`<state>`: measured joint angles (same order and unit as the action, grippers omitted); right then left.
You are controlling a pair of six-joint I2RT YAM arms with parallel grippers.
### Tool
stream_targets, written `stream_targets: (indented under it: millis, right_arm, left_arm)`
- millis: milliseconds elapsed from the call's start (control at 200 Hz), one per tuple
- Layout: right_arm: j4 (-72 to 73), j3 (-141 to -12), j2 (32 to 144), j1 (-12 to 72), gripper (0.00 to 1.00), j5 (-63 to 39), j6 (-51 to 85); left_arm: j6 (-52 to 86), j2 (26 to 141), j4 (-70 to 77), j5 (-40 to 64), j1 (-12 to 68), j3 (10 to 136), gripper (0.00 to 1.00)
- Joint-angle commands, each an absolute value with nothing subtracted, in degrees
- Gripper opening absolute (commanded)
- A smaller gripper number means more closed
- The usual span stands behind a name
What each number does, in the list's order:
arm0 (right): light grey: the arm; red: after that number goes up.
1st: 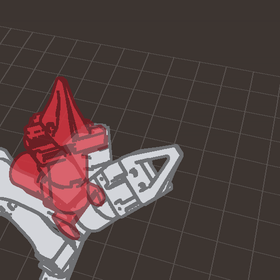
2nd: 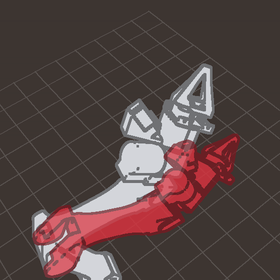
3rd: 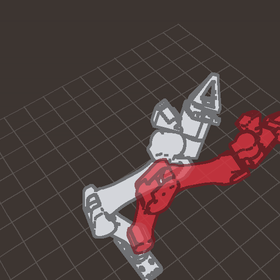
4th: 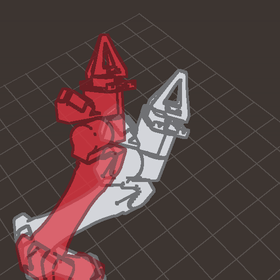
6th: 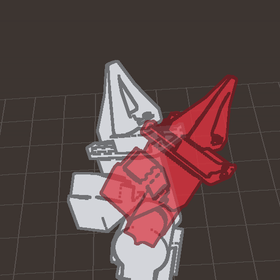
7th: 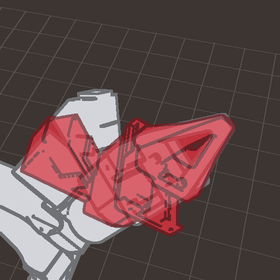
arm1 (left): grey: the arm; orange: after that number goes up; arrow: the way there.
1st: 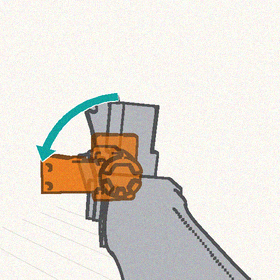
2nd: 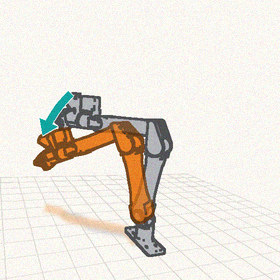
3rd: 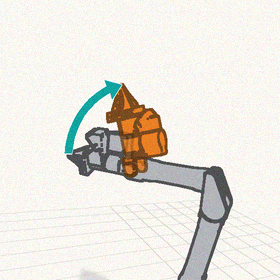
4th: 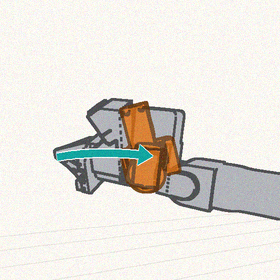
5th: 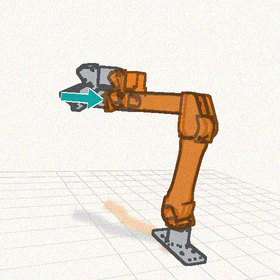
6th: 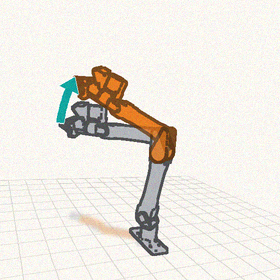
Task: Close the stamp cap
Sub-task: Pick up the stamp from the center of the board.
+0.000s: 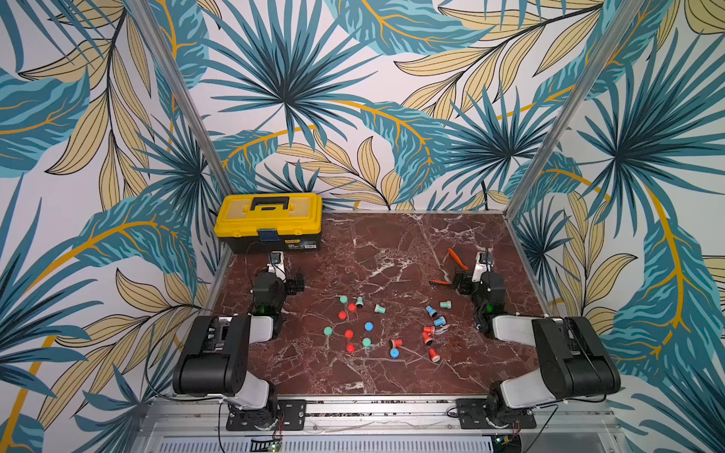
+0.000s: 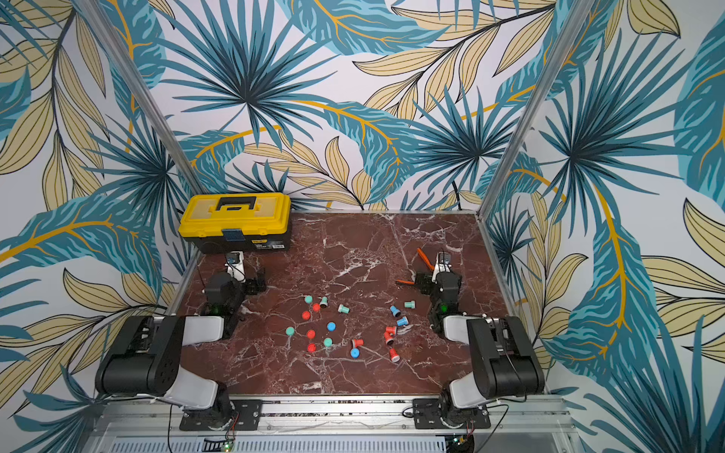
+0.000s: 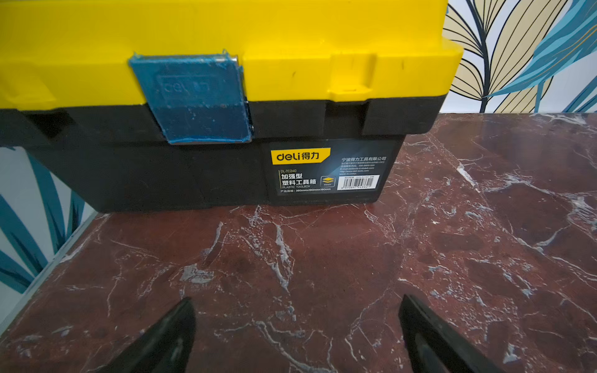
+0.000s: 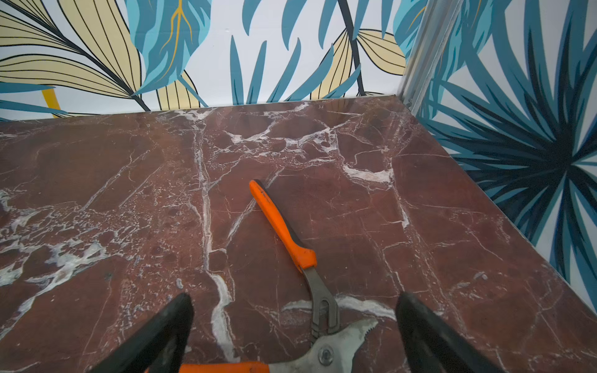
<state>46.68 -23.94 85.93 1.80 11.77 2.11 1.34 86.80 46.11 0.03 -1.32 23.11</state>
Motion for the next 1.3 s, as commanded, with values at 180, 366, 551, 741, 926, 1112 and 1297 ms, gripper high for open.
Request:
stream_targets:
  millis: [180,366,551,741,926,1112,1297]
  right_arm:
    - [47.8,-23.2,85.4,1.7,1.0,12.4,2.1]
    - [47.7,-23.2,85.5,1.7,1.0,12.4,2.1]
    - [47.8,-23.2,85.4,1.6,0.99,12.5,2.1]
    - [47.8,-23.2,85.4,1.6,1.0,12.4,2.0]
    - [47.9,-23.2,85.5,1.7,1.0,12.5,2.1]
    - [47.3,-23.3,84.6,1.7,0.99,11.9,1.7]
    - [28.6,-28.9,76.5,1.8,0.99,11.4,3.5]
  left_arm:
    - [1.0,87.2,47.2,0.0,-1.4,23.5,1.0]
    - [1.0,87.1,47.2,-0.1,-1.4,23.4,0.99]
    - [1.0,87.1,47.2,-0.1,-1.4,23.4,1.0]
    - [1.1,87.1,47.2,0.0,-1.4,23.4,1.0]
    - [1.0,87.1,47.2,0.0,-1.4,23.4,1.0]
    - [0.0,86.6,47.2,0.9,-1.3,24.3,1.0]
    - [1.1,79.1,45.8,-8.5,0.3,22.3,1.0]
